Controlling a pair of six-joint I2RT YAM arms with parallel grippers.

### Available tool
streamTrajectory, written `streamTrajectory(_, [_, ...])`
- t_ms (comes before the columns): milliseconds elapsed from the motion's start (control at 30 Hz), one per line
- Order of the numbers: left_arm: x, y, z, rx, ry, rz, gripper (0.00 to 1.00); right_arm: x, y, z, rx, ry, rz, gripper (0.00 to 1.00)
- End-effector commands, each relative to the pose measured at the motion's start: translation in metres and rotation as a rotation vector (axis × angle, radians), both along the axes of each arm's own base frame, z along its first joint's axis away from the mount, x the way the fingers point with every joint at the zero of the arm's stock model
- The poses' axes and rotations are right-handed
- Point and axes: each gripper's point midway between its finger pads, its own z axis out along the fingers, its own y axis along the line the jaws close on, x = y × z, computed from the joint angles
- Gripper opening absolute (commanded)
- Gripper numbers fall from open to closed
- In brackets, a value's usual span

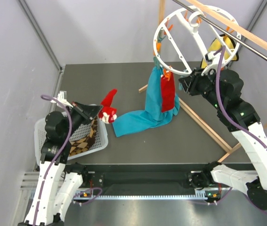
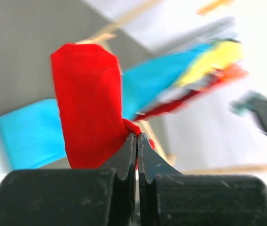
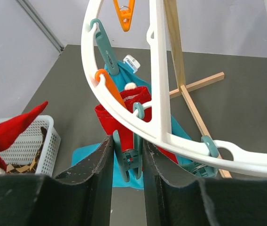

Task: Clip the socks to the hanger
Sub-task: Place the sock in the bin.

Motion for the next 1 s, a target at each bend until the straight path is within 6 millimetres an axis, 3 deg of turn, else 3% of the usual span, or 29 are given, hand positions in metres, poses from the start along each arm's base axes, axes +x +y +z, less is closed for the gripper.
streamTrajectory(0, [-0.019,-0.034,0.076,-0.175,-0.251,-0.237,0.0,-0.014,0.005,-0.007,0.01,0.057,0.059,0.0])
streamTrajectory(133, [-0.017,-0.053,0.1,-0.237,-0.288,-0.336,0.0,-0.016,0.008,-0.002,0.03,0.052,0.071,0.0])
streamTrajectory(200, [-0.006,-0.069,0.098,-0.227,-0.272,-0.36,0.0,-0.017,0.011,-0.003,0.041,0.06,0.082,0.0])
streamTrajectory(233, [-0.019,-0.094,0.106,-0.236,-0.286,-0.437,0.0,-0.016,0.012,-0.003,0.046,0.064,0.083,0.0])
streamTrajectory(267, [-0.012,-0.104,0.109,-0.215,-0.311,-0.412,0.0,-0.017,0.013,-0.003,0.05,0.066,0.089,0.0])
streamTrajectory(300, [-0.019,-0.135,0.103,-0.208,-0.291,-0.485,0.0,-0.017,0.013,-0.003,0.053,0.068,0.09,0.0])
streamTrajectory(367, [-0.018,-0.156,0.116,-0.201,-0.336,-0.5,0.0,-0.018,0.014,-0.002,0.064,0.069,0.093,0.0])
streamTrajectory(400, [-0.016,-0.176,0.108,-0.207,-0.309,-0.534,0.0,-0.018,0.015,-0.002,0.068,0.073,0.093,0.0])
streamTrajectory(467, [-0.012,-0.187,0.119,-0.281,-0.323,-0.527,0.0,-0.021,0.017,0.001,0.089,0.075,0.109,0.0])
streamTrajectory(600, [0.014,-0.204,0.107,-0.318,-0.236,-0.422,0.0,-0.027,0.024,0.011,0.133,0.069,0.146,0.0])
streamTrajectory(800, [0.028,-0.224,0.099,-0.333,-0.157,-0.394,0.0,-0.033,0.029,0.019,0.185,0.072,0.176,0.0])
streamTrajectory(967, [0.038,-0.222,0.098,-0.462,-0.125,-0.326,0.0,-0.039,0.033,0.023,0.235,0.075,0.195,0.0])
